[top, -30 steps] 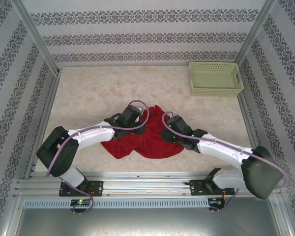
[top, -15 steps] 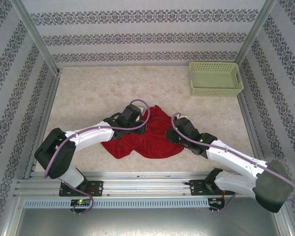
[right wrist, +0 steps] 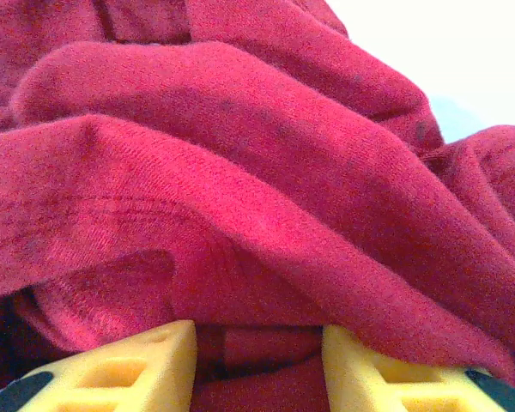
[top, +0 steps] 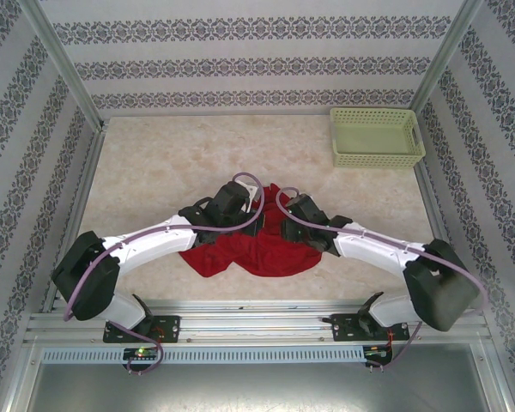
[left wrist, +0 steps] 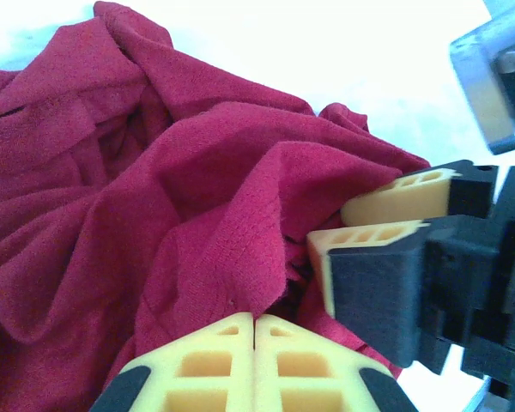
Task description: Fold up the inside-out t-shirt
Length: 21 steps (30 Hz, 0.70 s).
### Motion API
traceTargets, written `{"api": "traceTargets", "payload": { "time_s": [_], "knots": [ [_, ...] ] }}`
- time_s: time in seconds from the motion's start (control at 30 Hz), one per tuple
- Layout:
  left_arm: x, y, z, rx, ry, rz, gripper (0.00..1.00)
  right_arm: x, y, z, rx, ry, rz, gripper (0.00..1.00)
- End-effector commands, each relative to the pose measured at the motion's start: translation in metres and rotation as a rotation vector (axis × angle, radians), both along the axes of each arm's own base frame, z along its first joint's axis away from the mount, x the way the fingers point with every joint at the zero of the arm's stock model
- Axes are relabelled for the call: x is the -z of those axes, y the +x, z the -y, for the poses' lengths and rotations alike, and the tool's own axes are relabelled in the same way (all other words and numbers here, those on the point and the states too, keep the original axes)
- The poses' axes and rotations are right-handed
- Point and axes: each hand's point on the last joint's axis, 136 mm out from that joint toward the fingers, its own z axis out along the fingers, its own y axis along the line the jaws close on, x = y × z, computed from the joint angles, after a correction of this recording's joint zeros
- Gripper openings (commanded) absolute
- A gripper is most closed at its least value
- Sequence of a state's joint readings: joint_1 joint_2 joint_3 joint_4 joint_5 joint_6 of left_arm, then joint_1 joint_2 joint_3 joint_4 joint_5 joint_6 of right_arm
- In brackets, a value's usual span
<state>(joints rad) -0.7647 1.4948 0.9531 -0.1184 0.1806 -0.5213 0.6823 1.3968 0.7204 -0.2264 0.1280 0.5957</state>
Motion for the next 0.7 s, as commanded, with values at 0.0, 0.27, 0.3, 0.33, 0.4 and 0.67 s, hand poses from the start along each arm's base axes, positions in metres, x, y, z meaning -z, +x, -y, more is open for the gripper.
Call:
{"api": "traceTargets", "payload": {
  "time_s": [0.0, 0.27, 0.3, 0.33, 0.4, 0.67],
  "knots": [
    [-0.006, -0.005, 0.002, 0.008, -0.033, 0.006, 0.00, -0.002, 0.017, 0.004, 0.043, -0.037, 0.031, 0.44],
    [-0.001, -0.007, -0.008, -0.023, -0.007, 0.002, 0.00, 0.003, 0.025, 0.009, 0.071, -0.123, 0.047, 0.09],
    [0.000, -0.006, -0.011, -0.034, 0.008, 0.004, 0.00, -0.005, 0.024, 0.007, 0.061, -0.112, 0.067, 0.05],
    [0.001, -0.005, -0.015, -0.049, 0.027, 0.007, 0.00, -0.013, 0.022, 0.004, 0.048, -0.107, 0.089, 0.01],
    [0.002, -0.001, -0.022, -0.083, 0.059, 0.012, 0.00, -0.029, 0.018, 0.003, 0.032, -0.100, 0.131, 0.00],
    [-0.006, 0.013, -0.042, -0.162, 0.052, 0.007, 0.00, -0.076, -0.007, 0.000, -0.044, 0.068, 0.243, 0.00]
  ]
}}
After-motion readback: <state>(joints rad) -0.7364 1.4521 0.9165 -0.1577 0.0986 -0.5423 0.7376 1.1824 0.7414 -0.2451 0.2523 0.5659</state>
